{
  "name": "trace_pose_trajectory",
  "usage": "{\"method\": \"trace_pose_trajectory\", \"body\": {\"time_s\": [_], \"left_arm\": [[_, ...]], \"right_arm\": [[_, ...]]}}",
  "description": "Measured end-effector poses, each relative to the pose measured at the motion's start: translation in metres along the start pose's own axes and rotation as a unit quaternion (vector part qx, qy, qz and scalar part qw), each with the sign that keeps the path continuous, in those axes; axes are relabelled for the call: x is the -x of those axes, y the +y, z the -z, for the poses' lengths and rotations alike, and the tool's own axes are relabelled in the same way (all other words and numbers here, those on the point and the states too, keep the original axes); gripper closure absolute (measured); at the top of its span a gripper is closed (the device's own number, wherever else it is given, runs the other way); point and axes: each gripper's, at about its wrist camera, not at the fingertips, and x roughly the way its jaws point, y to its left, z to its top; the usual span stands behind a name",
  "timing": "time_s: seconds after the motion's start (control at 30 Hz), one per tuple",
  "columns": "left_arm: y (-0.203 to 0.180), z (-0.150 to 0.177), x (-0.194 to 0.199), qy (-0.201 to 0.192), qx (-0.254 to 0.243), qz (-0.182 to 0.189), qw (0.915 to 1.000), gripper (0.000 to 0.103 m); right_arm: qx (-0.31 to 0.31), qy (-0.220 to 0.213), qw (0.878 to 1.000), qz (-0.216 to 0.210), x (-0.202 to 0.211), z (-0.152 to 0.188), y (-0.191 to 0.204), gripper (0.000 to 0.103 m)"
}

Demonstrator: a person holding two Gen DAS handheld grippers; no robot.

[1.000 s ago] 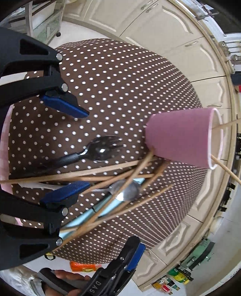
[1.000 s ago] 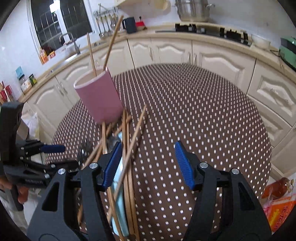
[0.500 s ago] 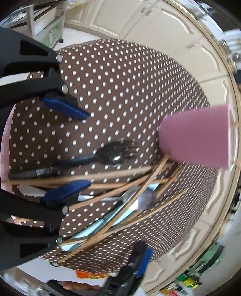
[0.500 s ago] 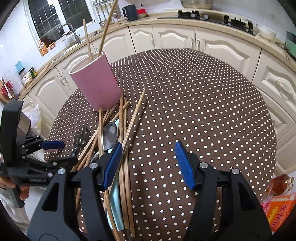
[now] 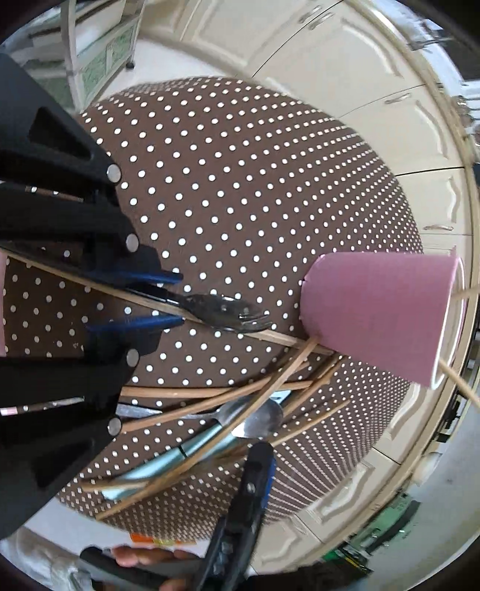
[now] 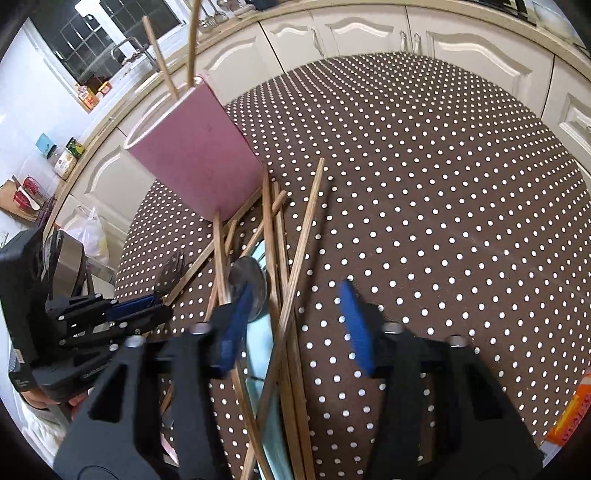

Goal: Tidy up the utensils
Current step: 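Grasp a black-handled fork with the left tool while the right tool reaches toward the chopsticks, then grasp a wooden chopstick with the right tool while the left tool holds the fork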

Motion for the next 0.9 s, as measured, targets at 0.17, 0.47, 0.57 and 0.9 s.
{"method": "trace_pose_trajectory", "body": {"time_s": [0.17,0.47,0.57,0.9], "left_arm": [[0.019,-0.009,0.0,0.013,0.035,0.041,0.9985,0.086],[0.013,-0.015,0.002,0.01,0.027,0.052,0.9983,0.093],[0.017,-0.015,0.011,-0.001,0.031,0.069,0.9971,0.093],[0.009,-0.019,0.019,-0.011,0.004,-0.004,0.9999,0.078]], "right_arm": [[0.0,0.005,1.0,-0.001,-0.008,-0.002,0.009,0.081],[-0.004,-0.003,1.0,-0.006,-0.002,0.005,0.001,0.091],[-0.007,-0.01,1.0,-0.013,0.004,0.008,-0.004,0.092],[0.003,-0.044,0.999,-0.014,0.035,0.011,-0.019,0.094]]}}
